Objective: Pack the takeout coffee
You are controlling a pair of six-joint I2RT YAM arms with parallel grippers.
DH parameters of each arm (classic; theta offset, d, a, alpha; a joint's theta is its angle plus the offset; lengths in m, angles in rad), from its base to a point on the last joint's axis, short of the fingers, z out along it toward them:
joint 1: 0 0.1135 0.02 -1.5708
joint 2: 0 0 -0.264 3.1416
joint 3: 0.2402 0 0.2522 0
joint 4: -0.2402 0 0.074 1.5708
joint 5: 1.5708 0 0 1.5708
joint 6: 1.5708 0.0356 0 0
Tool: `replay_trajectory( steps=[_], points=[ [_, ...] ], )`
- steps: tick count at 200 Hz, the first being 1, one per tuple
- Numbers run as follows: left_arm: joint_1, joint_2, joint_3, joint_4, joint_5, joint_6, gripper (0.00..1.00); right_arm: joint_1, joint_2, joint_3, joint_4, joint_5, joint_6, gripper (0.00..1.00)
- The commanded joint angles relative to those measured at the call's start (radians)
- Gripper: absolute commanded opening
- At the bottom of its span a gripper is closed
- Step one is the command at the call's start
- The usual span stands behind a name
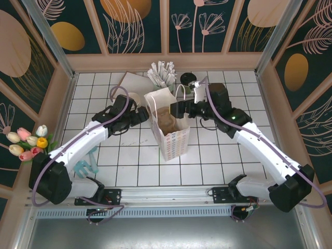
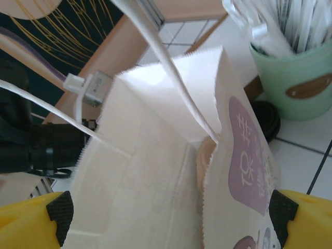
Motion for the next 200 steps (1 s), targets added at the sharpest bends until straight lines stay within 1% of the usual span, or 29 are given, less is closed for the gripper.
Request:
replay_trajectory(
  steps=[1,12,25,45,58,83,98,111,149,160,186,200],
  points=[
    [0.007,-0.058,0.008,-0.004,-0.076,0.027,0.98,-0.006,-0.039,0.126,-0.124,0.022,-0.079,0.99],
    [0.007,-0.072,0.011,-0.001,-0.091,0.031,0.98,-0.016,-0.043,0.17,-0.14,0.057,-0.082,0.99],
    [0.007,-0.083,0.015,0.002,-0.107,0.031,0.98,-0.048,-0.048,0.215,-0.138,0.058,-0.07,0.99],
    [0.007,-0.11,0.007,0.031,-0.131,0.032,0.99,-0.218,-0.054,0.238,-0.077,0.01,0.008,0.99],
    [0.007,-0.134,-0.008,0.067,-0.145,0.026,0.99,-0.308,-0.04,0.225,-0.036,-0.003,0.052,0.99],
    [0.007,-0.17,-0.024,0.124,-0.153,0.012,0.99,-0.417,0.036,0.189,0.039,0.104,0.106,0.99],
    [0.007,-0.181,-0.025,0.146,-0.162,0.008,0.98,-0.483,0.103,0.161,0.109,0.083,0.122,0.99],
    [0.007,-0.184,-0.022,0.153,-0.184,-0.005,0.99,-0.528,0.203,0.189,0.109,0.049,0.112,0.99],
    [0.007,-0.17,-0.009,0.173,-0.218,-0.022,0.99,-0.544,0.505,0.342,0.083,-0.015,-0.001,0.99],
    [0.007,-0.168,-0.014,0.185,-0.23,-0.029,0.98,-0.543,0.584,0.39,0.074,-0.053,-0.036,0.99],
    [0.007,-0.171,-0.016,0.204,-0.267,-0.043,0.98,-0.517,0.733,0.514,0.035,-0.086,-0.153,0.99],
    [0.007,-0.171,-0.011,0.204,-0.292,-0.048,0.99,-0.501,0.8,0.563,0.031,-0.092,-0.191,0.99]
  ],
)
